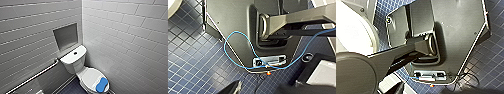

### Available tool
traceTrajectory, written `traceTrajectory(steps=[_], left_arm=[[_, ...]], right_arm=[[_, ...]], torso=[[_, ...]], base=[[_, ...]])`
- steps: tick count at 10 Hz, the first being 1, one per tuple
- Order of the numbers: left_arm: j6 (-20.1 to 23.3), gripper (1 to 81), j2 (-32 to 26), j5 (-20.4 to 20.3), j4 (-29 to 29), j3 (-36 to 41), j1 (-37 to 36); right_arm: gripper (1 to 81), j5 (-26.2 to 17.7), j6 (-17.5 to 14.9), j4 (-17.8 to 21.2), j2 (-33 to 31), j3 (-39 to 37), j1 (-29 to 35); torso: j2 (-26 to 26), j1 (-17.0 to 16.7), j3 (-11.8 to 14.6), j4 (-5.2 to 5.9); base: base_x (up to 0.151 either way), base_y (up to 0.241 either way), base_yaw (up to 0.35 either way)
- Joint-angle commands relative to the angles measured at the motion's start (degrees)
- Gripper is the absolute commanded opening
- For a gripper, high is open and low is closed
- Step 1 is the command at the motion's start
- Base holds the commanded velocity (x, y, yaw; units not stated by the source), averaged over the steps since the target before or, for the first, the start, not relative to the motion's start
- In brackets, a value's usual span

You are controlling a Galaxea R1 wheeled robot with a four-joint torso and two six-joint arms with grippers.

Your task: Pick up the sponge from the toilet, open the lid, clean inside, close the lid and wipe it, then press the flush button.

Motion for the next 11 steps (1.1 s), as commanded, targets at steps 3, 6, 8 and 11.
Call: traceTrajectory(steps=[3, 6, 8, 11], left_arm=[[0.48, 81.1, 0.84, 3.60, 0.60, -0.19, 2.11], [0.48, 81.1, 3.74, 3.69, 0.78, -2.73, 2.11], [0.48, 81.1, 4.62, 3.69, 0.78, -3.61, 2.11], [0.48, 81.1, 6.12, 3.69, 0.60, -5.37, 2.38]], right_arm=[[81.1, -4.90, 4.10, 4.41, -10.52, 8.25, 12.95], [81.1, -8.32, 4.10, 4.41, -11.33, 9.48, 21.91], [81.1, -10.53, 4.10, 4.94, -11.06, 10.02, 26.93], [81.1, -9.91, 4.10, 5.12, -9.66, 9.66, 30.28]], torso=[[-9.29, 5.92, -8.69, 0.00], [-15.89, 10.16, -13.94, 0.00], [-19.39, 12.48, -12.76, 0.00], [-24.99, 16.02, -13.75, 0.00]], base=[[0.000, 0.000, 0.000], [0.000, 0.000, 0.000], [0.000, 0.000, 0.000], [0.000, 0.000, 0.000]])
